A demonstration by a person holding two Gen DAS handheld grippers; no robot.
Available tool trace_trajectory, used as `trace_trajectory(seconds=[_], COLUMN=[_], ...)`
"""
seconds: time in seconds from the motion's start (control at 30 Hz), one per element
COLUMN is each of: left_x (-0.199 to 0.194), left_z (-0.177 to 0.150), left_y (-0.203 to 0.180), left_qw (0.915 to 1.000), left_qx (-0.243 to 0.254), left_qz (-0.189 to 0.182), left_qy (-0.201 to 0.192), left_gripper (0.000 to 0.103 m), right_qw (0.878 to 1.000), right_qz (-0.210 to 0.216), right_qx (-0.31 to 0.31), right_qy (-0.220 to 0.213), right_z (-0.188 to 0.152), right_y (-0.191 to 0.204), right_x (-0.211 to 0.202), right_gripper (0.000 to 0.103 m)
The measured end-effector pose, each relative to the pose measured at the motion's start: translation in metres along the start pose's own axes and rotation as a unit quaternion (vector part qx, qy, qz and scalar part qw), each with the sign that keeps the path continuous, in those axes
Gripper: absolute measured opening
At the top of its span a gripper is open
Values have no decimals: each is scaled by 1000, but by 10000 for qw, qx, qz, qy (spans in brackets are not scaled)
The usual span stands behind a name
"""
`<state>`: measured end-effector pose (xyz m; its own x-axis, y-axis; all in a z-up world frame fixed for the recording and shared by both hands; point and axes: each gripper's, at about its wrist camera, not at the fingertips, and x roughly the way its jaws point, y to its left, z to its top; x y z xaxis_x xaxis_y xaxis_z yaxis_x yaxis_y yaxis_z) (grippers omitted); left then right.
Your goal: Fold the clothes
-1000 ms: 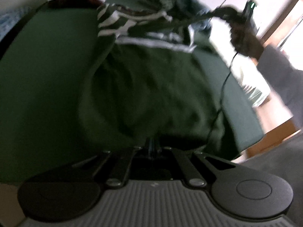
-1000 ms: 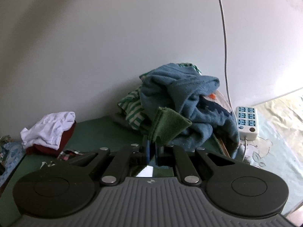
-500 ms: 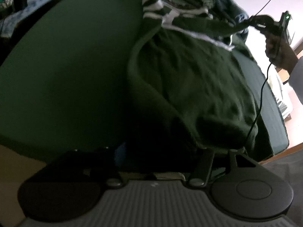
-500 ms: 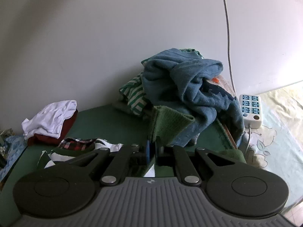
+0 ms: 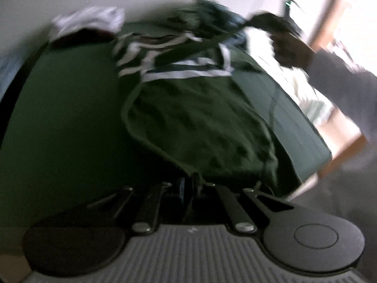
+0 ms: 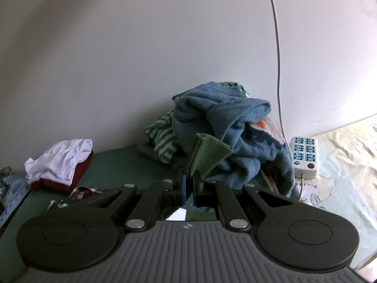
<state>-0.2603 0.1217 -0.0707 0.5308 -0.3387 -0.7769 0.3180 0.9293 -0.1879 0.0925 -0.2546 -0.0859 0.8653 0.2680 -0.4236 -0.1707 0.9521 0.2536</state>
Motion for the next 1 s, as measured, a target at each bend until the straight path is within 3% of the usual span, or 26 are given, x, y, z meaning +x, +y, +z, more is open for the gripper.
trace_trajectory(seconds=[0.23,0.47,0.7,0.83,1.0], left_x=[38,76,98,85,53], left_z=[-5,-10,-11,-7,14], left_y=[-19,-37,-27,-24,-21], left_qw=[9955,9824,9772,9728,9726], left_qx=[591,1159,1024,1014,1117], left_qz=[-449,-891,-1205,-1440,-1635], left_qy=[587,1161,1419,1507,1219], left_gripper=[0,0,0,1,2], right_qw=[9997,9991,9981,9975,9966], right_qz=[-219,-369,-614,-696,-754], right_qx=[-78,79,50,71,184], right_qy=[-21,-196,-28,-40,-277], right_z=[-3,-5,-13,-14,-10], right_y=[-3,-14,-21,-24,-32], right_x=[2,-1,9,11,6], right_gripper=[6,6,6,5,5])
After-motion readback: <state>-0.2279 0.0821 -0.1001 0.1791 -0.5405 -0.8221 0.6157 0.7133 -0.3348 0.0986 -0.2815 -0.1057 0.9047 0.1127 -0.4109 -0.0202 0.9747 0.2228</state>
